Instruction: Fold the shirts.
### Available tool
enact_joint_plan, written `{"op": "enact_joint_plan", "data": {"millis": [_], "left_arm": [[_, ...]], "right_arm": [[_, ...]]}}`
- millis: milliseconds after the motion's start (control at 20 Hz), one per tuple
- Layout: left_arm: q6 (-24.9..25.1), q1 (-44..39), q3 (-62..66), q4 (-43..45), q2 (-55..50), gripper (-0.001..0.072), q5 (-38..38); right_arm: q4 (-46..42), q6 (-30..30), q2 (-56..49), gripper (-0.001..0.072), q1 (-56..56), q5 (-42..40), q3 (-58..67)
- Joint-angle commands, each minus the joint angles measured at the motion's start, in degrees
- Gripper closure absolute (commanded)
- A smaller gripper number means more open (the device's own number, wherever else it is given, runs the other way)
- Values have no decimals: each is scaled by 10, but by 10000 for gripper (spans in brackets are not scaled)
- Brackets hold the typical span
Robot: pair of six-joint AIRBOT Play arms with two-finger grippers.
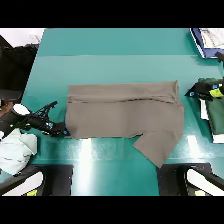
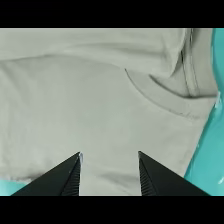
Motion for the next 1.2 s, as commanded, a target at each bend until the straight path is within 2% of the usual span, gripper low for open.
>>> {"op": "enact_joint_plan", "data": {"millis": [0,350,500,800,850,1150], "left_arm": [[2,-13,-3,-17,2,684,16],[6,-13,19,-35,2,684,14],[7,-13,19,-38,2,684,14],[7,-13,19,-39,2,684,9],[7,-13,19,-39,2,684,9],[7,-13,19,-39,2,684,9]], "right_arm": [[-3,1,24,303,-23,28,-59],[-3,3,154,303,-131,42,-366],[-2,3,177,303,-140,25,-433],[-1,10,128,306,-138,-9,-428],[-3,10,115,351,-137,-17,-429],[-2,9,72,389,-137,-54,-429]]}}
